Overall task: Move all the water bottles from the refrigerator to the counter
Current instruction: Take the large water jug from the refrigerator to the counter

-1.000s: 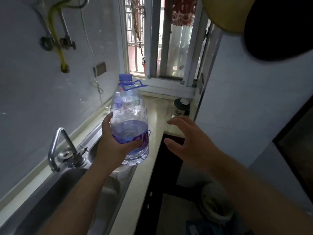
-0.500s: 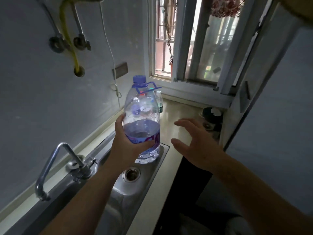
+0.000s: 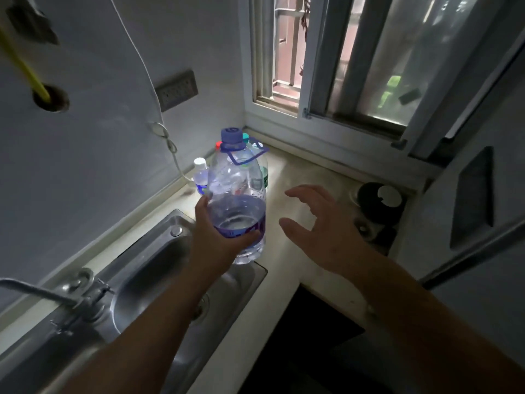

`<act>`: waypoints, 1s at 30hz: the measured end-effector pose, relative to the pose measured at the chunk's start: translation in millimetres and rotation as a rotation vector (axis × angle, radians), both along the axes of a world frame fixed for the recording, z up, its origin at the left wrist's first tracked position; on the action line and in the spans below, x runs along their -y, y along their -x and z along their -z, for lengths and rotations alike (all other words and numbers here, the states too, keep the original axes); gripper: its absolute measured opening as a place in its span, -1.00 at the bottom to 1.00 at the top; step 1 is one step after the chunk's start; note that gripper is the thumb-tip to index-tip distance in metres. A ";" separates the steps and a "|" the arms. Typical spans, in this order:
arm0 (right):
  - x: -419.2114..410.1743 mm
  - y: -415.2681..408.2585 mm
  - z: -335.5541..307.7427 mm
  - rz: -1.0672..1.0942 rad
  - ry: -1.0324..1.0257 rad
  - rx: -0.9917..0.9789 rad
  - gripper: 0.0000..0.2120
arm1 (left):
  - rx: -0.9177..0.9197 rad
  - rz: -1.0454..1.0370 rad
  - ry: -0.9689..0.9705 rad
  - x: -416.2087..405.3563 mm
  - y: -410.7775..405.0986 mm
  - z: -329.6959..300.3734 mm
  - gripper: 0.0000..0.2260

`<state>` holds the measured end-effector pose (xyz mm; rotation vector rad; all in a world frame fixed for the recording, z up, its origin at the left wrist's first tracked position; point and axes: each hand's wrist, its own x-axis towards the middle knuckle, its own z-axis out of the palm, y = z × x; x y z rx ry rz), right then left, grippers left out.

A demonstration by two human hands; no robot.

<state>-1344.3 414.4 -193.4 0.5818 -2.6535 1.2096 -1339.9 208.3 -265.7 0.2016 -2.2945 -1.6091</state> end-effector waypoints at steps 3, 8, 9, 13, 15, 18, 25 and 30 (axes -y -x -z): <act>-6.0 21.3 7.8 0.005 0.022 0.044 -0.55 | 0.017 -0.013 -0.023 -16.8 27.9 16.9 0.05; -8.8 50.0 22.5 0.011 0.023 0.102 -0.52 | 0.026 -0.056 -0.003 -38.5 69.4 45.7 0.01; -8.9 53.6 25.2 0.011 0.022 0.117 -0.52 | 0.026 -0.058 0.009 -41.0 76.0 51.2 0.00; -13.0 71.7 44.1 0.015 0.035 0.142 -0.64 | 0.071 -0.073 -0.003 -50.7 108.8 77.0 0.04; -15.2 80.0 54.6 0.020 0.039 0.163 -0.68 | 0.076 -0.072 0.008 -55.6 124.2 90.3 0.05; -18.0 91.8 71.0 0.040 0.051 0.201 -0.67 | 0.032 -0.075 0.031 -61.9 143.7 112.9 0.04; -21.1 113.3 104.2 0.075 0.048 0.223 -0.67 | -0.013 -0.066 0.095 -69.7 180.4 158.4 0.00; -22.8 128.2 115.7 0.077 0.038 0.218 -0.65 | -0.012 -0.055 0.090 -66.3 193.1 183.6 0.02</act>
